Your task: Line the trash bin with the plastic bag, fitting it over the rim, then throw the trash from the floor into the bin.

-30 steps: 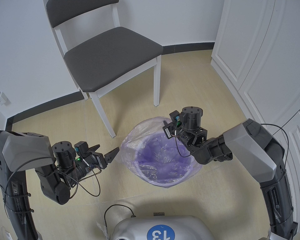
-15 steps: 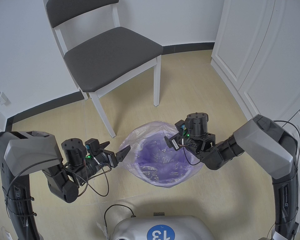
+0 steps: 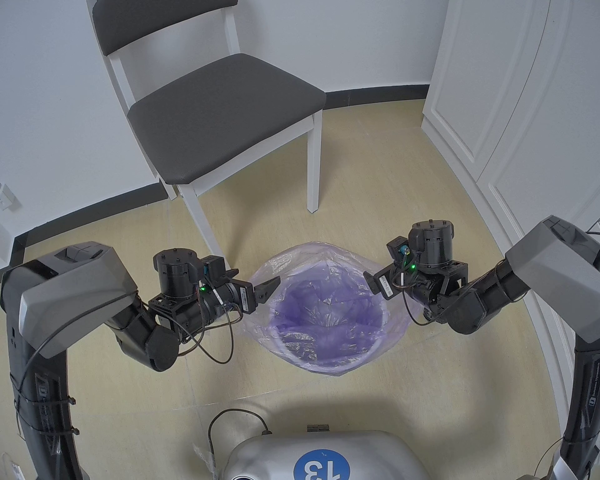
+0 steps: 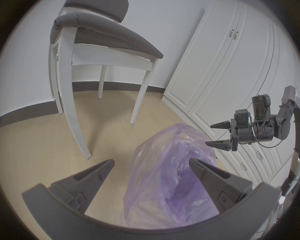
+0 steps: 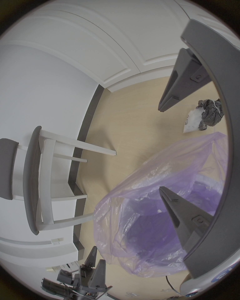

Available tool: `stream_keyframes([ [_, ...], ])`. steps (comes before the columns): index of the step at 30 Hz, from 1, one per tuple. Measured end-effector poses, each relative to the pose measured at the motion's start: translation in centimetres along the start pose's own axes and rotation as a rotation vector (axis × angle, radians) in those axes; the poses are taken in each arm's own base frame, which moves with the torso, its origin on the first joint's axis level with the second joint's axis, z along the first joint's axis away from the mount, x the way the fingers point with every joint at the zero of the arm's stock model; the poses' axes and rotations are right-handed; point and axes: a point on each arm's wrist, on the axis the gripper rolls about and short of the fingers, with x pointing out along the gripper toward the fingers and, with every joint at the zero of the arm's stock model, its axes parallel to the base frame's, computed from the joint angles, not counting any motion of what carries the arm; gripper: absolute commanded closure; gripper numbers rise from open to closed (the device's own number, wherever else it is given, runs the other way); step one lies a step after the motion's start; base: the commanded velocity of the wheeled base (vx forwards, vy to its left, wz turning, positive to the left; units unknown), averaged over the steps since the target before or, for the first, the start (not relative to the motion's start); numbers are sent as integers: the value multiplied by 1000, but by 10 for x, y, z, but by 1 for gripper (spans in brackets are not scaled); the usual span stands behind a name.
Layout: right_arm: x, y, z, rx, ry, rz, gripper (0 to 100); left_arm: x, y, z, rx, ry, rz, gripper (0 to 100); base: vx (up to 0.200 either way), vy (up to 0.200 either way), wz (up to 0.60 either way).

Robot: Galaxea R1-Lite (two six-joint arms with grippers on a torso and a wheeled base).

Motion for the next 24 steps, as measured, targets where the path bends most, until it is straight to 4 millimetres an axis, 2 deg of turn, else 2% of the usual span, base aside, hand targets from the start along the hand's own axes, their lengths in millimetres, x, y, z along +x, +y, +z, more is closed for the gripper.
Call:
stream_keyframes([
  [6, 12, -14, -4, 24, -15, -45, 0, 16, 12, -4, -7, 10, 19, 0, 0, 0, 0],
  [15, 34, -19, -14, 43, -25, -74, 0, 39, 20, -5, -13, 1, 38, 0, 0, 0, 0],
  [24, 63, -27, -18, 117, -58, -108, 0, 62, 40, -15, -21, 8, 93, 0, 0, 0, 0],
])
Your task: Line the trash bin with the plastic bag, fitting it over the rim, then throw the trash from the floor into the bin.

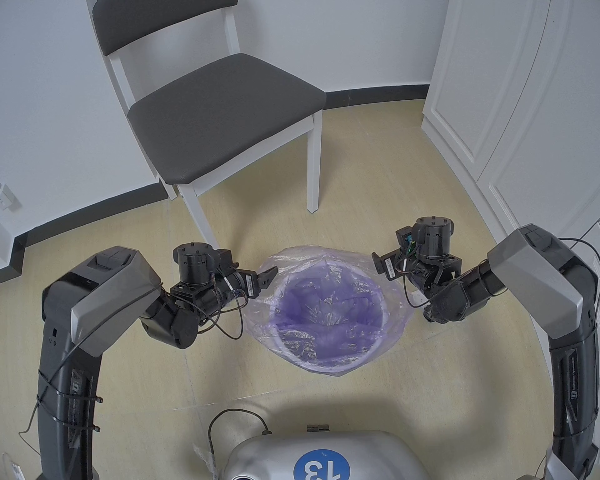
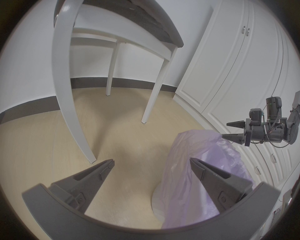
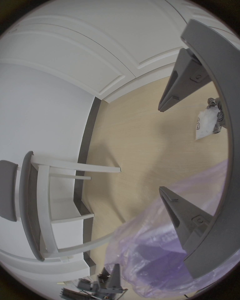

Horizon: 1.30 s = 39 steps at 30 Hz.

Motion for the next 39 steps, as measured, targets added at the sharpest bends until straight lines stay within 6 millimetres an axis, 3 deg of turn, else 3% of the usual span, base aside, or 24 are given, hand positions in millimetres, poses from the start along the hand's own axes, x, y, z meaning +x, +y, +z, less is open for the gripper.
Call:
stream_keyframes([
  [11, 22, 0, -40, 24, 70, -10, 0, 15, 9, -34, -13, 55, 29, 0, 0, 0, 0],
  [19, 27, 2, -50, 27, 84, -10, 0, 10, 9, -66, -23, 147, 33, 0, 0, 0, 0],
  [26, 22, -5, -39, 43, 63, -20, 0, 2, 14, -51, -41, 115, 49, 0, 0, 0, 0],
  [32, 3, -15, -29, 42, 84, -25, 0, -26, 20, -25, -79, 62, 65, 0, 0, 0, 0],
  [39, -27, -19, -48, 1, 189, -5, 0, -61, 16, -29, -90, 77, 54, 0, 0, 0, 0],
])
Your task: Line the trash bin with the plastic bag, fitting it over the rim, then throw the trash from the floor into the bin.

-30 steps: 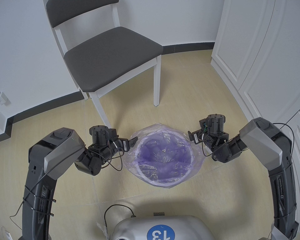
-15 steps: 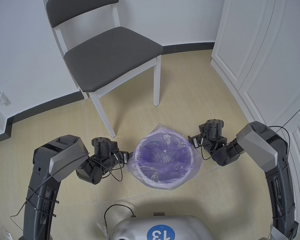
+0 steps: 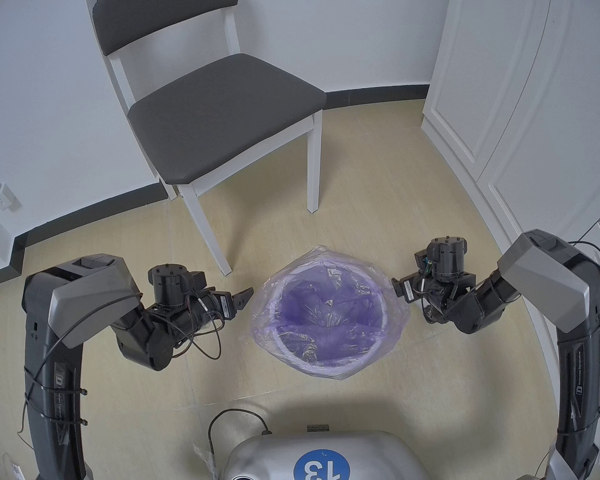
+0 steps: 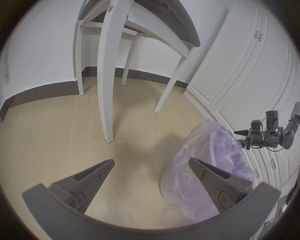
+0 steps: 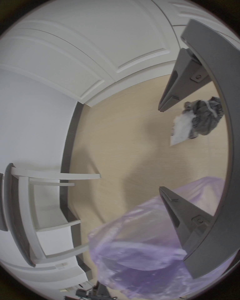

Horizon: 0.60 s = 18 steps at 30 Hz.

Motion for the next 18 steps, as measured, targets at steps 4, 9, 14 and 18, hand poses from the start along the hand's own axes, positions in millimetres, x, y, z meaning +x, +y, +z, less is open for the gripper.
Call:
stream_keyframes([
  [4, -14, 1, -14, -15, 23, 11, 0, -16, -5, -11, 8, -13, -26, 0, 0, 0, 0],
  [9, -23, 7, -23, -23, 27, 29, 0, -17, -12, -30, 18, -1, -57, 0, 0, 0, 0],
  [14, -22, 19, -31, -35, 42, 54, 0, -3, -17, -48, 23, 25, -74, 0, 0, 0, 0],
  [18, -11, 30, -41, -43, 59, 71, 0, 16, -16, -59, 23, 44, -76, 0, 0, 0, 0],
])
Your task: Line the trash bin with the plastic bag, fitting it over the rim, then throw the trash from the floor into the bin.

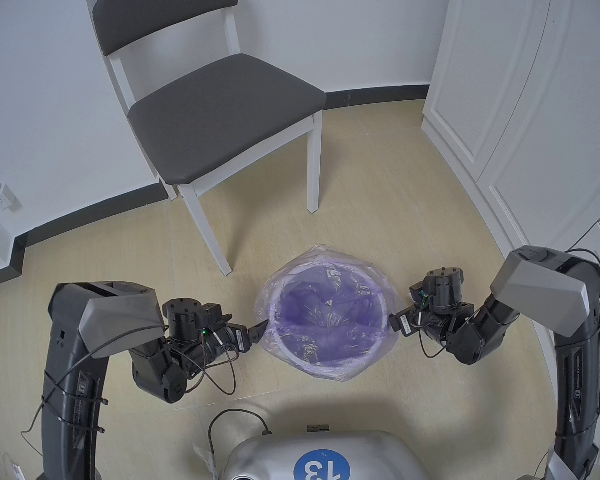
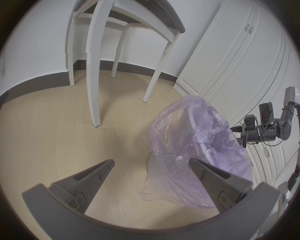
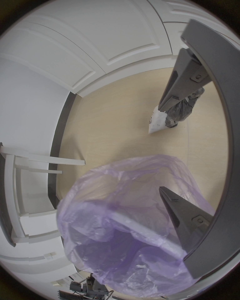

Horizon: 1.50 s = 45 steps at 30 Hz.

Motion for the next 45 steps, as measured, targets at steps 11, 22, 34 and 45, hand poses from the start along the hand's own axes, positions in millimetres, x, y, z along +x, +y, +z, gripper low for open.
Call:
stream_keyframes([
  [11, 32, 9, -2, -9, 36, 25, 0, 26, 13, -11, -12, 35, 19, 0, 0, 0, 0],
  [22, 71, 2, 7, -10, 78, 14, 0, 48, 23, -4, 3, 84, 52, 0, 0, 0, 0],
  [34, 45, -8, 0, -8, 132, 26, 0, 20, 27, -3, 7, 55, 88, 0, 0, 0, 0],
  [45, -32, -25, 30, 4, -1, 14, 0, -46, 16, -1, 33, -62, 68, 0, 0, 0, 0],
])
